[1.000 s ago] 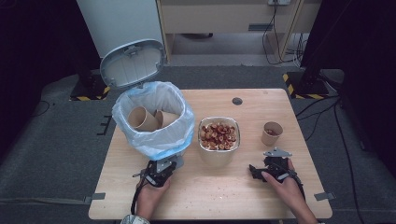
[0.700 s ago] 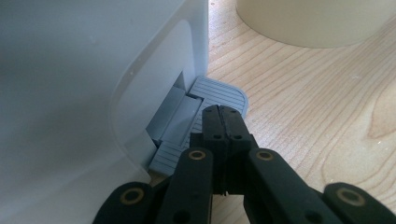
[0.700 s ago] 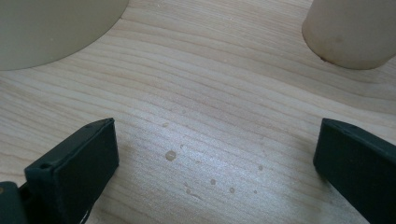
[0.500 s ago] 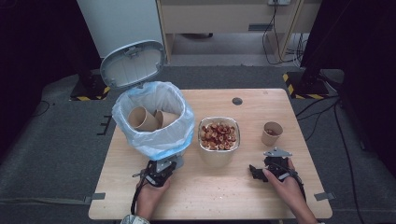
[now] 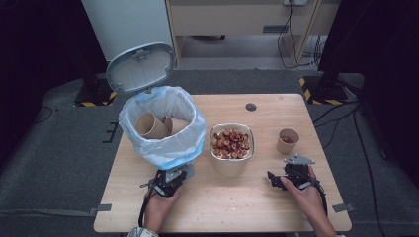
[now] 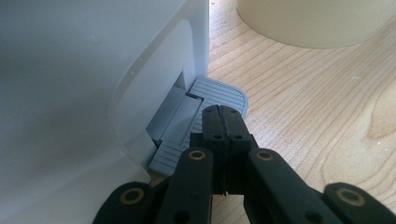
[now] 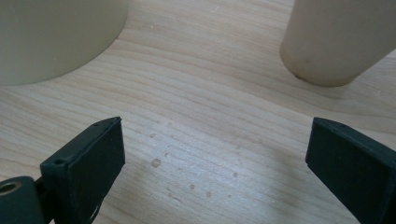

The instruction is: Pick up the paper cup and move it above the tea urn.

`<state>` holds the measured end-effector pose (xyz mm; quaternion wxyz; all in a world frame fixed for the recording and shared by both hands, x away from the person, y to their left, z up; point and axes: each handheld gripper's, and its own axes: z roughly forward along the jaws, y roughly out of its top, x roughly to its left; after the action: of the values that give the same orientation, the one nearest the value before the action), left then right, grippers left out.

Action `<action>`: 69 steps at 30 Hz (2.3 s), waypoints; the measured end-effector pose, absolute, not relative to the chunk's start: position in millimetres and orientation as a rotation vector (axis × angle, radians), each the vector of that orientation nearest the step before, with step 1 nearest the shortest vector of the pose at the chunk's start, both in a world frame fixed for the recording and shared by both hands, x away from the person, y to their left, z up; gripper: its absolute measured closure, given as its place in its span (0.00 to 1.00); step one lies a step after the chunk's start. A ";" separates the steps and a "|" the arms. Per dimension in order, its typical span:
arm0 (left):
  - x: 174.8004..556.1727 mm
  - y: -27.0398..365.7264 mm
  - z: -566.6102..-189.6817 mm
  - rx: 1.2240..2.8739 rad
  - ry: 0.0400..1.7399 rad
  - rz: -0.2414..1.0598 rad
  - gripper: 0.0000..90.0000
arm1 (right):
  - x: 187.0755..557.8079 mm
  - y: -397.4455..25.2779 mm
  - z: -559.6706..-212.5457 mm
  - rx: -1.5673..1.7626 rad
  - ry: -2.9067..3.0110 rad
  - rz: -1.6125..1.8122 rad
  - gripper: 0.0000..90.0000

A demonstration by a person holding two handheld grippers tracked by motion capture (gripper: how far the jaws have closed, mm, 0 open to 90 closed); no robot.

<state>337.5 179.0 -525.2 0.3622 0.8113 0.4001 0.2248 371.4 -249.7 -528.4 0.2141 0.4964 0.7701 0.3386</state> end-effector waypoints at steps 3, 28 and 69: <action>337.6 178.7 -525.1 2.093 1.029 0.581 0.99 | 370.4 -253.0 -527.2 1.376 2.128 0.920 0.08; 338.1 178.7 -524.8 2.096 1.025 0.580 0.99 | 412.3 -293.7 -491.6 1.444 2.035 0.956 0.14; 338.4 179.5 -525.0 2.089 1.029 0.569 0.99 | 456.2 -281.5 -509.7 1.342 1.969 1.053 0.33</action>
<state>338.4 179.5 -525.0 0.3634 0.8118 0.4000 0.2212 456.2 -281.5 -509.7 0.2653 0.4968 0.7287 0.3897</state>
